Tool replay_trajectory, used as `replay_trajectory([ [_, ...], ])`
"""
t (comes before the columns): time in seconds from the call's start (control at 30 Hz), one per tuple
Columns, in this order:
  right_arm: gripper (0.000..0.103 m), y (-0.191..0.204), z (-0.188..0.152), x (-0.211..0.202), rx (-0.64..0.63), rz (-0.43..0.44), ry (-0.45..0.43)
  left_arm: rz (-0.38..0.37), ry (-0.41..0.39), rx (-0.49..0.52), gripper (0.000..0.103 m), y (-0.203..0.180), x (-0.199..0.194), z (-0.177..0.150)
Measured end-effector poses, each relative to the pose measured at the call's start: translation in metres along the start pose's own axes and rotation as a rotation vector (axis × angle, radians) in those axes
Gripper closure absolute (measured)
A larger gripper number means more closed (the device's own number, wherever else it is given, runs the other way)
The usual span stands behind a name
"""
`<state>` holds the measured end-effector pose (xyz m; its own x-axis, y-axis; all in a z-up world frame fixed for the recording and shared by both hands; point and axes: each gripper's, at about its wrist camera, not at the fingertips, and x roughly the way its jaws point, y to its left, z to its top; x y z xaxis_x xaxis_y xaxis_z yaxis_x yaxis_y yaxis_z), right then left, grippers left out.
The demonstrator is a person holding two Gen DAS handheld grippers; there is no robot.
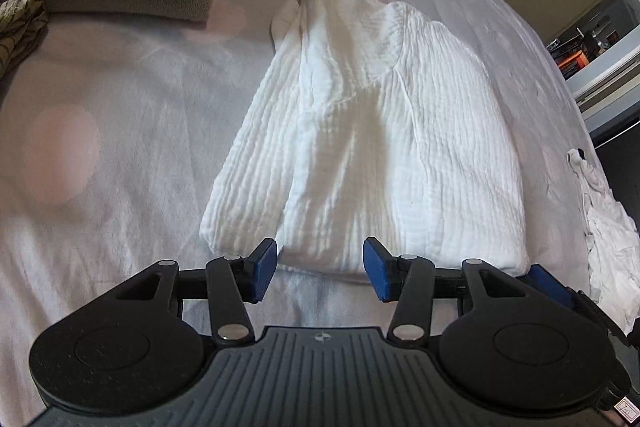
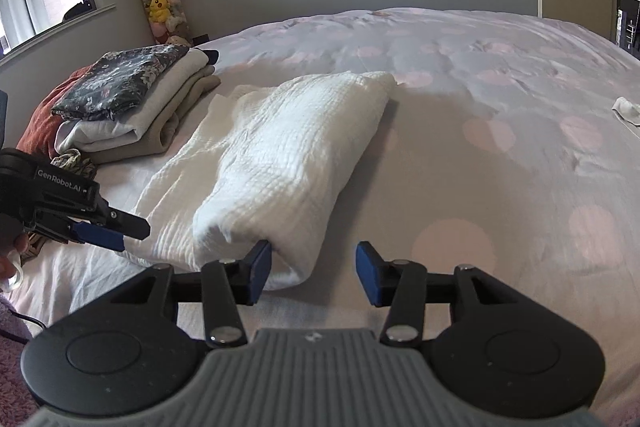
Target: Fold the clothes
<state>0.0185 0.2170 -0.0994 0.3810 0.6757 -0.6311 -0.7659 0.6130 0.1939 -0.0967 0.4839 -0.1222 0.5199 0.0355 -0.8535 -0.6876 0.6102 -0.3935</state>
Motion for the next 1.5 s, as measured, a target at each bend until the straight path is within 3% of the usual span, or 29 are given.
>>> replay_trajectory([
  [0.07, 0.053, 0.000, -0.003, 0.006, 0.002, 0.000, 0.028, -0.009, 0.017, -0.035, 0.060, 0.005, 0.006, 0.001],
  [0.17, 0.052, 0.000, -0.005, 0.018, 0.008, -0.012, 0.079, -0.030, 0.002, -0.056, 0.082, 0.008, 0.006, 0.002],
  [0.23, 0.052, -0.002, -0.006, 0.022, 0.019, -0.021, 0.091, -0.062, -0.053, -0.043, 0.095, 0.005, -0.004, 0.001],
  [0.3, 0.052, -0.002, -0.006, 0.021, 0.019, -0.017, 0.088, -0.095, -0.127, -0.035, 0.097, 0.004, -0.017, 0.000],
  [0.4, 0.052, 0.001, -0.006, 0.017, 0.005, 0.002, 0.058, -0.117, -0.229, -0.045, 0.097, 0.007, -0.037, -0.003],
  [0.5, 0.052, 0.005, -0.005, 0.014, -0.005, 0.015, 0.028, -0.083, -0.261, -0.114, 0.097, 0.020, -0.047, -0.006],
  [0.6, 0.052, 0.007, -0.003, 0.020, -0.006, 0.019, 0.030, -0.028, -0.227, -0.178, 0.098, 0.033, -0.043, -0.004],
  [0.73, 0.057, 0.005, -0.003, 0.036, 0.007, -0.001, 0.070, 0.059, -0.153, -0.181, 0.098, 0.032, -0.024, -0.003],
  [0.8, 0.089, 0.003, -0.005, 0.042, 0.010, -0.011, 0.118, 0.098, -0.112, -0.176, 0.098, 0.033, -0.016, -0.003],
  [0.9, 0.093, 0.001, -0.009, 0.051, 0.014, -0.026, 0.188, 0.153, -0.060, -0.151, 0.098, 0.030, -0.007, -0.004],
  [1.03, 0.095, 0.000, -0.013, 0.055, 0.014, -0.027, 0.234, 0.190, -0.015, -0.125, 0.098, 0.025, 0.001, -0.003],
  [1.2, 0.094, -0.003, -0.012, 0.046, 0.035, -0.014, 0.252, 0.154, -0.026, -0.150, 0.095, 0.029, -0.007, -0.003],
  [1.27, 0.091, -0.005, -0.013, 0.035, 0.056, -0.006, 0.252, 0.136, -0.046, -0.170, 0.092, 0.031, -0.016, -0.005],
  [1.3, 0.083, -0.006, -0.013, 0.029, 0.065, -0.003, 0.248, 0.135, -0.059, -0.180, 0.090, 0.032, -0.022, -0.007],
  [1.37, 0.077, -0.003, -0.011, 0.013, 0.055, -0.009, 0.201, 0.145, -0.085, -0.192, 0.087, 0.033, -0.031, -0.008],
  [1.5, 0.077, -0.003, 0.000, -0.008, 0.035, -0.051, 0.079, 0.171, -0.176, -0.149, 0.087, 0.024, -0.049, -0.008],
])
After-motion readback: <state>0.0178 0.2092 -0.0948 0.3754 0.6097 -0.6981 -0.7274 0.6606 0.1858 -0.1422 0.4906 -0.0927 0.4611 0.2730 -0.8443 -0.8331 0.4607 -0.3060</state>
